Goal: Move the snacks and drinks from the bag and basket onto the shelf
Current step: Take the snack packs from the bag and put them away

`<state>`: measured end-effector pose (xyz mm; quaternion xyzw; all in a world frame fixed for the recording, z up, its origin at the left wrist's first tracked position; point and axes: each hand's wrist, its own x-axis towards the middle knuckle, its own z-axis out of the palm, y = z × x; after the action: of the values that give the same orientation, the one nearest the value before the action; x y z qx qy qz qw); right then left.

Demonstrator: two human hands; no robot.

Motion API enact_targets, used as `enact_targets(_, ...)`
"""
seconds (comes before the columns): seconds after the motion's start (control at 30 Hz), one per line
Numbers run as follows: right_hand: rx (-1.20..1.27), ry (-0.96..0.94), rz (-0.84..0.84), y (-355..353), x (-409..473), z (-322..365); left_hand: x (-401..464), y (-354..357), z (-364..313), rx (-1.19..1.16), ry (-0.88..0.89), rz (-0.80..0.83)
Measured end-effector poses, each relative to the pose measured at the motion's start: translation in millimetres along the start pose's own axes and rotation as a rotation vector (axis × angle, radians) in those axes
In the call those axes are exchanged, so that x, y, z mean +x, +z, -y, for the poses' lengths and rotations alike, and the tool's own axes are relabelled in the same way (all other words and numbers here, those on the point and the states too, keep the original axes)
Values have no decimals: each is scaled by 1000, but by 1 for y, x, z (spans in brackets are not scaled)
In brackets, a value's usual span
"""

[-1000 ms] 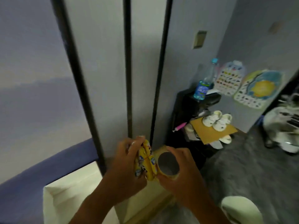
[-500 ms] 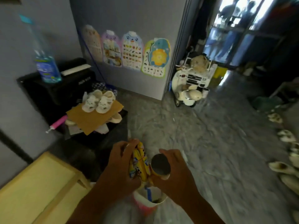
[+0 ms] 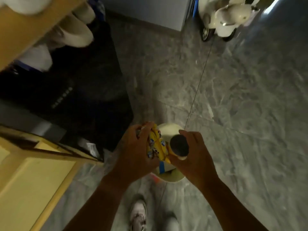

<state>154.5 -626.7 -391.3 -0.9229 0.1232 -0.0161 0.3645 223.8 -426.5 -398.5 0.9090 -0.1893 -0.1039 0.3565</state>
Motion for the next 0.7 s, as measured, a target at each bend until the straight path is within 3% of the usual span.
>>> enact_targets(0.2,-69,95,86,60,5,-60,8,73,43,-37,-69,122)
enact_targets(0.4,-135,182,105,68,17,-77,33,102,44,0,-133,259)
enact_targets(0.7,-171,53,59,4,40,-11,57,25,1,92,-88,41)
